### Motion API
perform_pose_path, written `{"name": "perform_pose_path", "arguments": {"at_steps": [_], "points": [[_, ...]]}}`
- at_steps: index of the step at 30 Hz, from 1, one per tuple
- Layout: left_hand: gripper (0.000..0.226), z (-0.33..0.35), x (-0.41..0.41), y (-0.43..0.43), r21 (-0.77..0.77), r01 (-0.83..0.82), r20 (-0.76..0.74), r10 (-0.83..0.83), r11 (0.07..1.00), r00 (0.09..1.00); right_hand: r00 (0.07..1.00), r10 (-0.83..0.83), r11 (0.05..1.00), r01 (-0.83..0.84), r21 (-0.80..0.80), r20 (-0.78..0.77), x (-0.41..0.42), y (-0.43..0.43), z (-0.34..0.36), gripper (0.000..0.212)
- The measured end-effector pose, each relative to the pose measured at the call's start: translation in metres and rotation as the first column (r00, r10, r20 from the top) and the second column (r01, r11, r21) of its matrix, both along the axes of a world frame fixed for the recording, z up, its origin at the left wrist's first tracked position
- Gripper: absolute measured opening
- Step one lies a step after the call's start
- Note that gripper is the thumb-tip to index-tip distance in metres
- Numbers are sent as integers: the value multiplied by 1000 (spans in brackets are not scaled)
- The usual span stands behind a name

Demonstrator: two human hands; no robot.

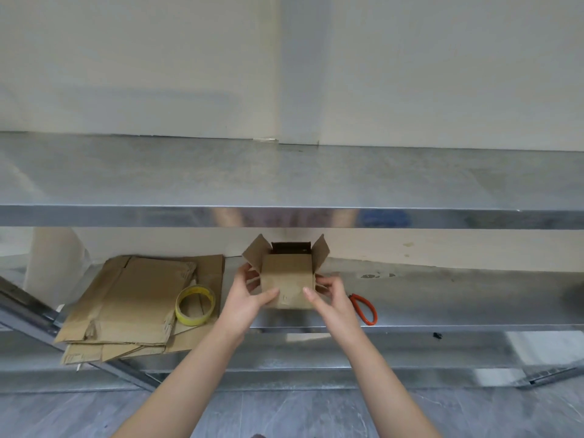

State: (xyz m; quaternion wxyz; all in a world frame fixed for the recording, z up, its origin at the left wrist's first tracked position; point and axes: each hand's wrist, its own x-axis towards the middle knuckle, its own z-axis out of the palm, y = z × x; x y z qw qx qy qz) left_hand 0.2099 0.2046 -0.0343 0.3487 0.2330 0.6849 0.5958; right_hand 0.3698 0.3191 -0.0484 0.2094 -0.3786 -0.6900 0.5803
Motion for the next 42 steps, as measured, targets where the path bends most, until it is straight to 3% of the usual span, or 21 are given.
{"name": "perform_pose_path", "arguments": {"at_steps": [3, 8, 13, 16, 18, 20, 22, 24, 27, 34, 42], "points": [[63, -18, 10, -10, 3, 6, 49, -6, 1000, 999, 997, -24, 999, 21, 32, 80, 5, -5, -17, 49], [54, -52, 24, -33, -64, 70, 111, -62, 996, 992, 996, -6, 997, 14, -80, 94, 14, -25, -54, 80], [60, -74, 24, -51, -174, 162, 42, -157, 971, 987, 991, -48, 993, 61, -98, 126, 13, -40, -83, 80], [71, -81, 12, -57, -352, 212, -145, -277, 911, 950, 989, -45, 990, 63, -128, 140, 6, -40, -93, 75], [79, -86, -3, -60, -530, 186, -364, -420, 828, 831, 985, -46, 989, 69, -131, 167, 1, -38, -95, 73], [81, -88, -20, -65, -643, 102, -542, -544, 759, 640, 981, -61, 988, 86, -128, 186, -3, -37, -94, 70], [79, -86, -37, -69, -663, 62, -623, -596, 746, 506, 980, -78, 985, 104, -136, 185, -4, -37, -94, 63], [79, -82, -52, -69, -668, 53, -657, -621, 742, 428, 983, -108, 978, 132, -161, 149, -3, -38, -94, 52], [78, -74, -66, -63, -655, 64, -692, -631, 753, 351, 983, -155, 961, 173, -216, 98, -2, -43, -88, 37], [78, -58, -60, -24, -664, 179, -697, -687, 726, 205, 961, -276, 946, 272, -174, 2, 20, -37, -62, 43], [75, -43, 6, 59, -671, 273, -710, -703, 690, 33, 898, -440, 896, 437, -76, -19, 115, 9, -37, 44]]}}
